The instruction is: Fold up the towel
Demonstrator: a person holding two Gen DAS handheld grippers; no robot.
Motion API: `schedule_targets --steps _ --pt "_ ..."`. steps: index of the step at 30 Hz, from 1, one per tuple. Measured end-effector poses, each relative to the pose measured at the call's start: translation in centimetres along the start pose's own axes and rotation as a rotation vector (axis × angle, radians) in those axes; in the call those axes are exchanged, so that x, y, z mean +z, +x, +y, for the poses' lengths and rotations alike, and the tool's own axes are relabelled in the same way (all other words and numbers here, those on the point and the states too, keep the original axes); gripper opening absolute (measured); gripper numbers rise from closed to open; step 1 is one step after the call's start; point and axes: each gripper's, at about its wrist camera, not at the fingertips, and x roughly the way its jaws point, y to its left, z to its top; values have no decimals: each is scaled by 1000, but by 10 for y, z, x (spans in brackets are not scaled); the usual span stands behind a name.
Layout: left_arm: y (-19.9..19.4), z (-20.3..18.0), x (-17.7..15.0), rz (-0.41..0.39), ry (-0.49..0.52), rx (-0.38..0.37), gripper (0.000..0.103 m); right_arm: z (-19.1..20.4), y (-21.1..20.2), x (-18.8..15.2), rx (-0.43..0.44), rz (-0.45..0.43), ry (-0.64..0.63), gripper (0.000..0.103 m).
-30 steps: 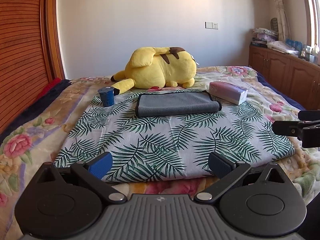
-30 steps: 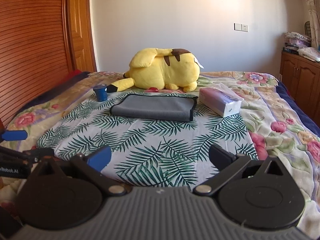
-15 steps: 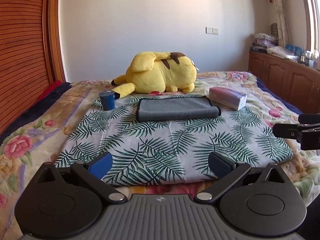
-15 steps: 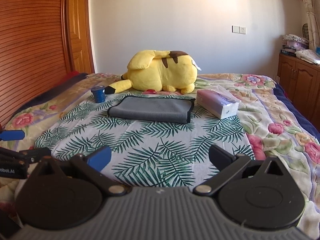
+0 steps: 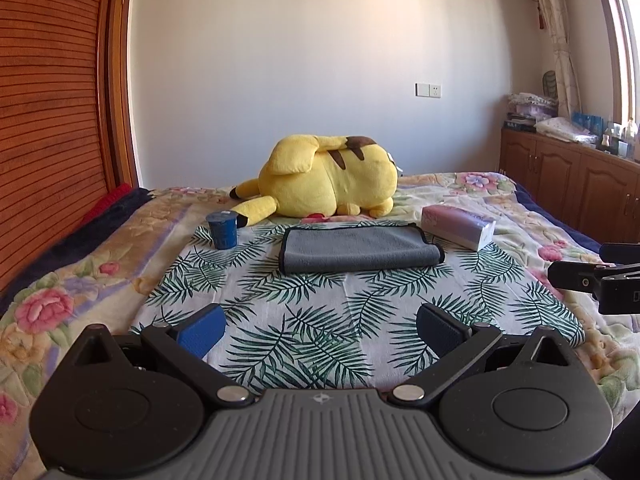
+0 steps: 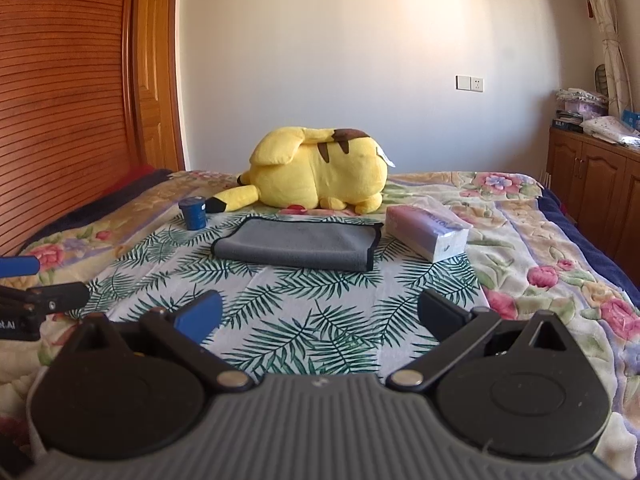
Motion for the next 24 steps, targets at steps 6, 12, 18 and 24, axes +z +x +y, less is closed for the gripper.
schedule_targets --steps 6,12,18,24 --pt "-6 1 2 -34 -3 4 87 -2 -3 0 -4 -24 0 103" --pt "-11 1 4 -62 4 14 87 -3 -8 1 -12 -57 -2 103" --pt "-13 1 4 -76 8 17 87 -3 -11 1 -27 -86 -4 103" --pt "-12 2 3 -72 4 18 87 -4 -10 1 -30 -87 3 103"
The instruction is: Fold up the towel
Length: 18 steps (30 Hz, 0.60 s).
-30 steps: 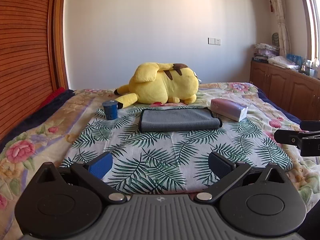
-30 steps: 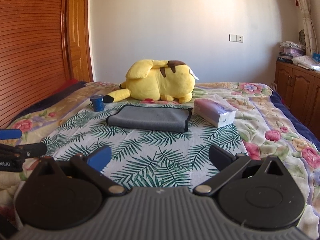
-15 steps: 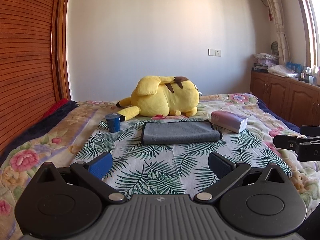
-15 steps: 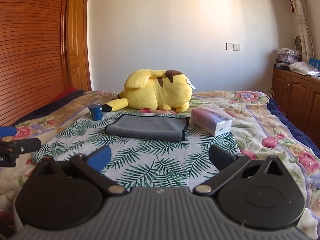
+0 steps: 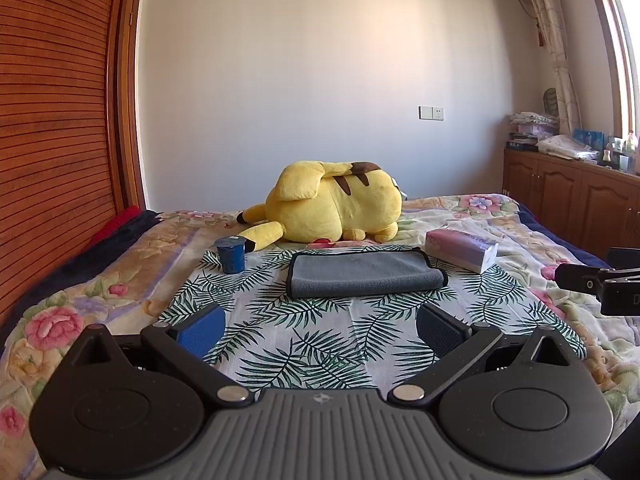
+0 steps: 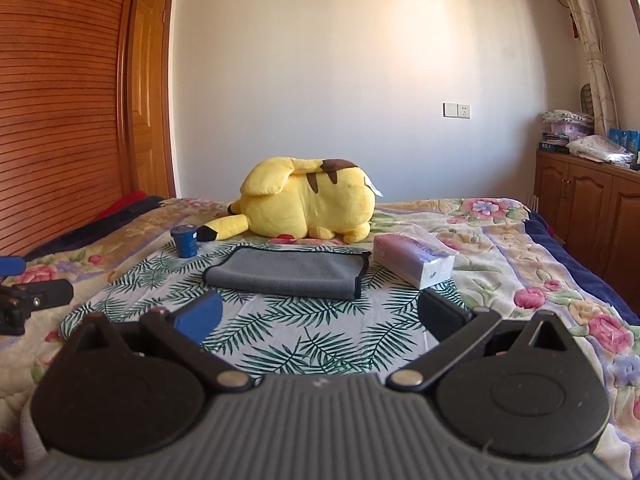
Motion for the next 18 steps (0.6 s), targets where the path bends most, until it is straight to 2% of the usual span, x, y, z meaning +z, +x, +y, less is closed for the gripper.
schedule_targets --steps 18 --pt "1 -1 -1 2 10 1 87 -1 0 0 0 -1 0 103"
